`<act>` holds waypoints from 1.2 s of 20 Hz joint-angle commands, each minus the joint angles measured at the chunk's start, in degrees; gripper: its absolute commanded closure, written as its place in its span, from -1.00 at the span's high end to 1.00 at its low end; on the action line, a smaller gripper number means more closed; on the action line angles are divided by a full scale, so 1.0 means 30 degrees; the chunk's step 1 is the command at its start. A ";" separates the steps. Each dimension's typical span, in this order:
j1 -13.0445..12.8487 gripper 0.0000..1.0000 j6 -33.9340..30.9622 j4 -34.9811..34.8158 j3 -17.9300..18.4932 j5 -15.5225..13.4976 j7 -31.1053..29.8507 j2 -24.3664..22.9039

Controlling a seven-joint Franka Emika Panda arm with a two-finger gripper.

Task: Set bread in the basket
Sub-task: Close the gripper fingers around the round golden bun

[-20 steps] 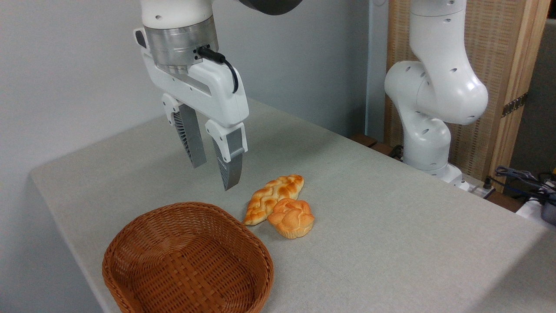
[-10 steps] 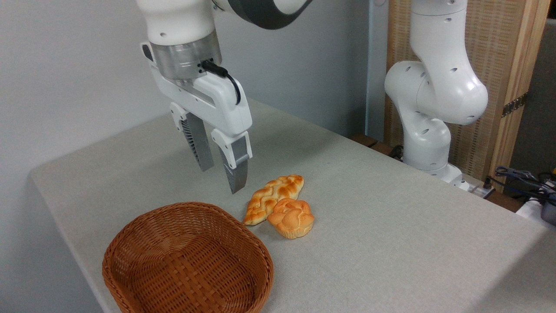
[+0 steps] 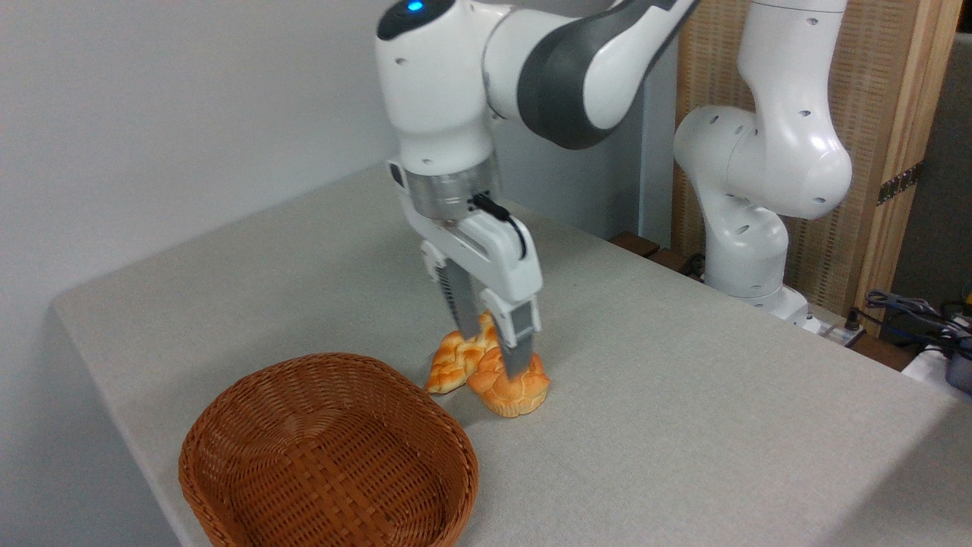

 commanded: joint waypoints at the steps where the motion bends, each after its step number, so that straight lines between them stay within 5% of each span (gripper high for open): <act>1: -0.0168 1.00 0.0426 -0.1386 0.0360 0.1424 0.0363 -0.0701; 11: -0.0196 0.99 0.3326 -0.3146 0.0449 0.1691 0.0539 -0.0496; 12: -0.0197 0.83 0.3385 -0.3146 0.0449 0.1691 0.0597 -0.0496; 14: -0.0197 0.14 0.3415 -0.3146 0.0449 0.1603 0.1150 -0.0408; 16: -0.0197 -0.23 0.3356 -0.3117 0.0449 0.1573 0.1564 -0.0408; 20: -0.0197 -0.44 0.3297 -0.3117 0.0449 0.1573 0.1565 -0.0349; 24: -0.0197 -0.46 0.3210 -0.3029 0.0449 0.1544 0.1535 -0.0349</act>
